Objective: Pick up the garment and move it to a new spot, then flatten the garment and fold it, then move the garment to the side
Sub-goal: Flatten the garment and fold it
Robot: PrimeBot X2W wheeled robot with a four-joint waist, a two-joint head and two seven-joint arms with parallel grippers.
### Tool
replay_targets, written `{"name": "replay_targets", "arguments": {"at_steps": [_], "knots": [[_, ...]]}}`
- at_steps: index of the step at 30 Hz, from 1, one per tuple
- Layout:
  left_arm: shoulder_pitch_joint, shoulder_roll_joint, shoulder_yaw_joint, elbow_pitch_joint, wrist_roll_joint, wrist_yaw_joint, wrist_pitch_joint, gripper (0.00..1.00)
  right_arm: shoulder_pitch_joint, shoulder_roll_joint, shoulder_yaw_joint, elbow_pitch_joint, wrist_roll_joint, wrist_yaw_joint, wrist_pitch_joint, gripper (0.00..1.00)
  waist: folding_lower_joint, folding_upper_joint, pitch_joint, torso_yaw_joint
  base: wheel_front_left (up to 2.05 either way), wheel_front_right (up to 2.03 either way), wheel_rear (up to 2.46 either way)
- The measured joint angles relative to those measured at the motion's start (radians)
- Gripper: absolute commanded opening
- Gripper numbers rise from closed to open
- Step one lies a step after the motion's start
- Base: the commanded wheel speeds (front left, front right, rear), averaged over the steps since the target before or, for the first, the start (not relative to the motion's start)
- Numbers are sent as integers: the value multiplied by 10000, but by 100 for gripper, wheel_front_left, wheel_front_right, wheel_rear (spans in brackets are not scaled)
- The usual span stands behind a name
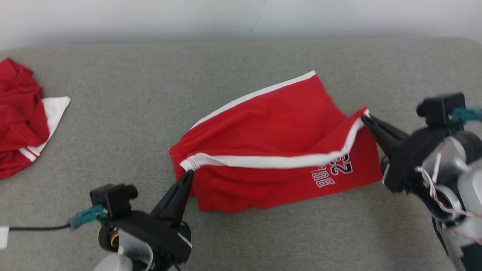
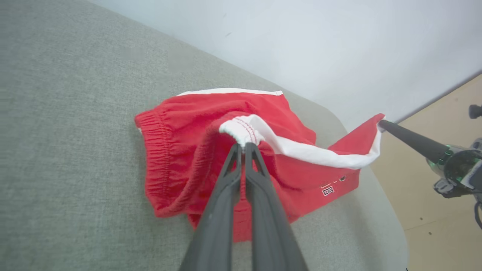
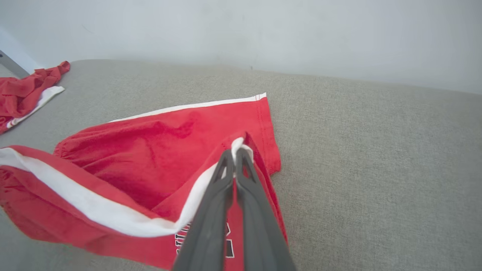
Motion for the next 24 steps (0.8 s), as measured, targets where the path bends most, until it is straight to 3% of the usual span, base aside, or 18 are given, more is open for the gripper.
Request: {"name": "replay_targets", "arguments": {"at_steps": [1, 8, 24], "knots": [[-385, -192, 71, 311, -36, 222, 178, 0, -685, -25, 247, 694, -33, 0, -268, 0, 0, 0, 173, 140, 0, 0, 0], [-1492, -596, 188, 976, 119, 594, 167, 0, -2311, 115, 602, 2535, -150, -2, -1260, 0, 0, 0, 662, 501, 0, 0, 0], [-3376, -1252, 184, 2303, 566, 949, 96, 0, -5522, 587, 1308, 6138, -671, -2, -2773, 0, -1, 1, 1793, 993, 0, 0, 0]]}}
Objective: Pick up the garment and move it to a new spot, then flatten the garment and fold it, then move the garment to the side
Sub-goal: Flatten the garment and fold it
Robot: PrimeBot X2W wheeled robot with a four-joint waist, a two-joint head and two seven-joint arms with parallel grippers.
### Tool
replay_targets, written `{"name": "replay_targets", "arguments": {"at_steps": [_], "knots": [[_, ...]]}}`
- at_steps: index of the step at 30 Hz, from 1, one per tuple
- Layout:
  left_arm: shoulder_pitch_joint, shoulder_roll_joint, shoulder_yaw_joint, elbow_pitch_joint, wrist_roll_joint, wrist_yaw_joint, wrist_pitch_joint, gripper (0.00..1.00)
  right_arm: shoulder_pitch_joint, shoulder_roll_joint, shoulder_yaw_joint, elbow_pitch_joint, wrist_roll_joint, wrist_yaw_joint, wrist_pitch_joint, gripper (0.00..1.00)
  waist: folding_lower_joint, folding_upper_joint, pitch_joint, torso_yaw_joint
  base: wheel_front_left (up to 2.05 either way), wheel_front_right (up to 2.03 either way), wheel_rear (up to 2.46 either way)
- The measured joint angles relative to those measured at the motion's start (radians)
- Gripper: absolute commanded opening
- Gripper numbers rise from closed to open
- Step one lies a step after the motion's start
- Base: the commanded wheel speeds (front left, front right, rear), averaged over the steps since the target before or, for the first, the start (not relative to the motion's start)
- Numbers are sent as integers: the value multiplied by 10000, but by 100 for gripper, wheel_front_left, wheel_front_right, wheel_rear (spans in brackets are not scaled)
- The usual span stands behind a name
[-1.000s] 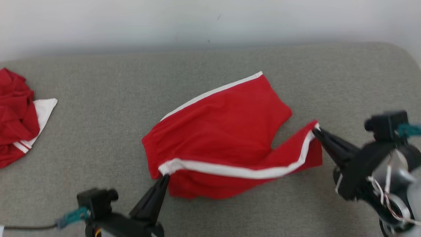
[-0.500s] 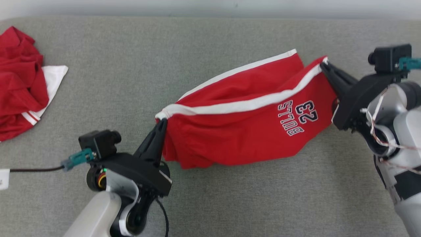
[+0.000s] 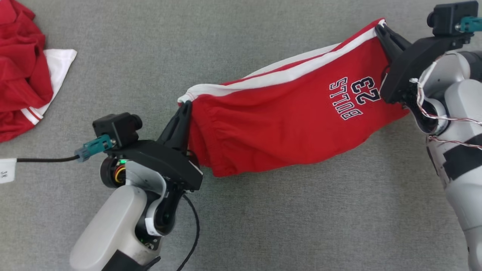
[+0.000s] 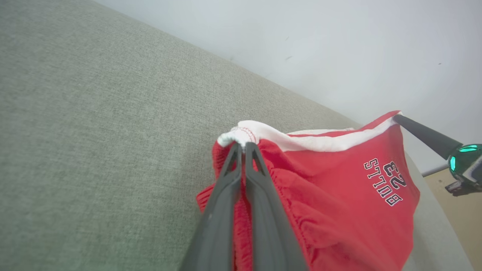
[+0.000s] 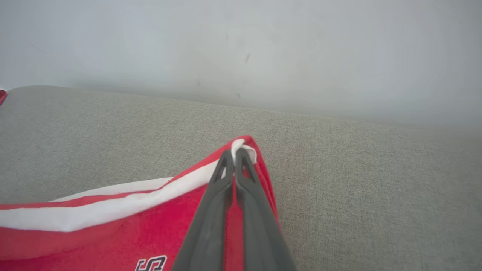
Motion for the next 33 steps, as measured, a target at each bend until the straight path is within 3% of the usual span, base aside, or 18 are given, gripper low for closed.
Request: {"name": "replay_targets", "arguments": {"at_steps": [3, 4, 5, 6, 14, 22, 27, 33], "knots": [[-146, -138, -38, 169, 6, -59, -19, 0, -256, 121, 119, 441, -36, 0, -190, 0, 0, 0, 109, 87, 0, 0, 0], [-186, -176, -25, 217, 4, -54, -40, 0, -341, 157, 107, 594, -36, 0, -297, 18, 0, -1, 135, 116, 0, 0, 0], [-213, -201, -27, 272, 4, -54, -65, 24, -438, 180, 134, 706, -36, 0, -376, 58, -1, 0, 154, 143, 0, 0, 0], [-227, -244, -19, 318, 8, -54, -161, 100, -507, 190, 161, 828, -17, 0, -437, 100, -1, 0, 166, 172, 0, 0, 0], [-151, -117, 211, 508, 504, -105, -1488, 100, -650, 180, 105, 1569, 382, 0, -706, 100, -1, 0, -105, 250, 0, 0, 0], [1380, 1085, -259, -92, 2006, -518, -2577, 100, -58, -196, -263, 2224, 1003, 0, 1427, 100, -4, -2, -892, 178, 0, 0, 0], [2613, 1432, 100, -717, 2197, -451, -2715, 100, 383, -184, -383, 2151, 1106, 0, 2280, 100, -4, -3, -1251, 137, 0, 0, 0], [3941, 1743, 698, -1735, 2663, -165, -2748, 100, 425, -196, -907, 2245, 562, 0, 2508, 100, -4, -3, -1268, 289, 0, 0, 0]]}}
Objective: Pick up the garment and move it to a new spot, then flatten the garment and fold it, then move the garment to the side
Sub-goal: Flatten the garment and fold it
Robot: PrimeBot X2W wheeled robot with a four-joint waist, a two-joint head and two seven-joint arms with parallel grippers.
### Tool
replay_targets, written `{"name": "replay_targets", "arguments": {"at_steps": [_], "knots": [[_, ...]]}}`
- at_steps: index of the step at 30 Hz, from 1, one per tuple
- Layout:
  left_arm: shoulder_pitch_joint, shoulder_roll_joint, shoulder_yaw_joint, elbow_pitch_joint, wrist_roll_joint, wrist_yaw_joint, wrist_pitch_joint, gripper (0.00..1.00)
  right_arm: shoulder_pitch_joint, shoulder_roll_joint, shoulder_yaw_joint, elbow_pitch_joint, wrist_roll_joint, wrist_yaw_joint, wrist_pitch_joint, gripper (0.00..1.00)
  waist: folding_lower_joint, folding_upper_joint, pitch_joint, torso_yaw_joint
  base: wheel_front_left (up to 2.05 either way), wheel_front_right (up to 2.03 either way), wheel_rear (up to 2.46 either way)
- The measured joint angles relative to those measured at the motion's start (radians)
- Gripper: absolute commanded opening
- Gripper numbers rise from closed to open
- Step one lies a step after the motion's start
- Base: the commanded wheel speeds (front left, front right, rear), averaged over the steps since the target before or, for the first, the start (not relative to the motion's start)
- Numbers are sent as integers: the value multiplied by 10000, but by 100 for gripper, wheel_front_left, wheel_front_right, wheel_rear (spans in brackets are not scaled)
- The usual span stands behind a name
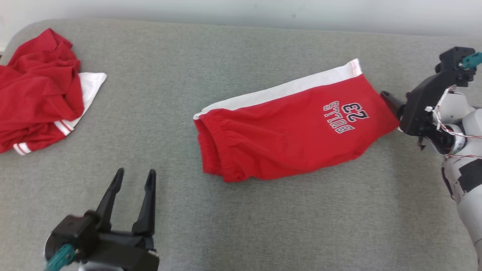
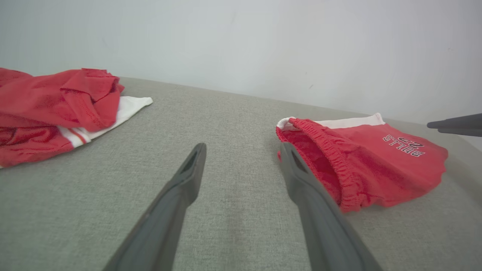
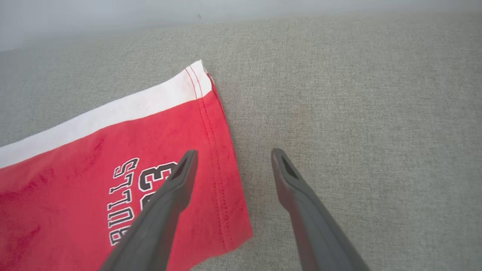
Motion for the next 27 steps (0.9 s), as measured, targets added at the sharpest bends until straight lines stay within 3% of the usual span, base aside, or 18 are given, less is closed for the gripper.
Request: {"name": "replay_targets", "arguments": {"at_steps": [9, 19, 22, 27], "knots": [[673, -194, 633, -520, 320, -90, -2, 100, -62, 244, -1083, 685, -997, 0, 242, 100, 1, 0, 375, 518, 0, 0, 0], [686, -510, 761, -382, 470, -209, 0, 100, -173, 817, -1407, 859, -1774, -31, 535, 100, 1, -1, 817, 811, 0, 0, 0], [677, -600, 767, -290, 474, -297, -2, 100, -217, 934, -1455, 809, -1799, -44, 738, 0, 1, -1, 862, 824, 0, 0, 0], [673, -665, 775, -148, 487, -426, -2, 100, -78, 1104, -1434, 558, -1797, -36, 1022, 0, 2, 0, 821, 822, 0, 0, 0]]}}
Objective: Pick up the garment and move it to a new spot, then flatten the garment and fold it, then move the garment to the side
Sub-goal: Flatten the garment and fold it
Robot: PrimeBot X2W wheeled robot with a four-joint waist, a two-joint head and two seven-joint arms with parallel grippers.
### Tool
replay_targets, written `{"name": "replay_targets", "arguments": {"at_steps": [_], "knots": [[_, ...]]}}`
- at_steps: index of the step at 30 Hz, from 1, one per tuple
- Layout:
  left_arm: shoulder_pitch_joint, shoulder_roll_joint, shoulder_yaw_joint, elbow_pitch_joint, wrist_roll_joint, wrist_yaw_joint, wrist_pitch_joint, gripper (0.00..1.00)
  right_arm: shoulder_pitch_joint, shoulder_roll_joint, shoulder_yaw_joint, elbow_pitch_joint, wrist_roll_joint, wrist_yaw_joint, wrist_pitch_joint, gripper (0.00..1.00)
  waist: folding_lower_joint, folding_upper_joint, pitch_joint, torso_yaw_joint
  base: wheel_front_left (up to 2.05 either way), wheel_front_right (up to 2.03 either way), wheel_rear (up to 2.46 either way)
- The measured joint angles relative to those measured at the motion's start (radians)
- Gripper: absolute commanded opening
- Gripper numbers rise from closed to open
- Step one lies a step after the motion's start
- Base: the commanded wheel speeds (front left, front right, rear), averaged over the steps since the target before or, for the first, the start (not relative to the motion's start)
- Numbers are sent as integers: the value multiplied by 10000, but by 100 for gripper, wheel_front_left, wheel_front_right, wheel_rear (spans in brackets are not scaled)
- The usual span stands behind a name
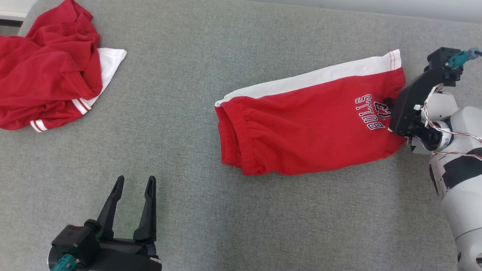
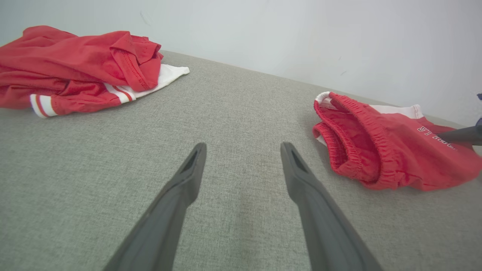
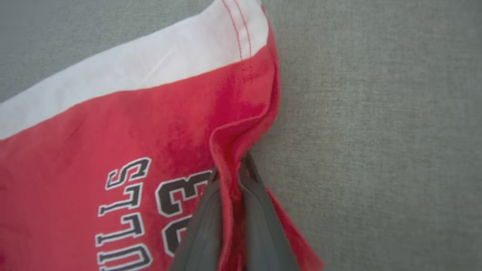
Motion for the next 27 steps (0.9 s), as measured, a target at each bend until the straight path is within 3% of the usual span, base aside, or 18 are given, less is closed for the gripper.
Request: {"name": "replay_targets", "arguments": {"at_steps": [7, 13, 22, 27], "knots": [[161, 6, -27, 151, -4, -38, 0, 100, 453, -96, -380, -272, -272, 42, -316, 0, 0, 0, -241, -82, 0, 0, 0], [387, 10, -140, 196, -12, 8, 59, 100, 1197, -445, -1476, -529, -1028, 40, -1011, 0, 1, 2, -742, -233, 0, 0, 0], [770, 84, -167, 119, -123, 157, 280, 100, 2414, -571, -3156, -2061, -2418, 40, -1214, 0, 0, 1, -1509, -616, 0, 0, 0], [778, 102, -207, 81, -169, 167, 355, 100, 2714, -196, -3208, -3030, -2869, 40, -1058, 0, -1, 1, -1727, -799, 0, 0, 0]]}}
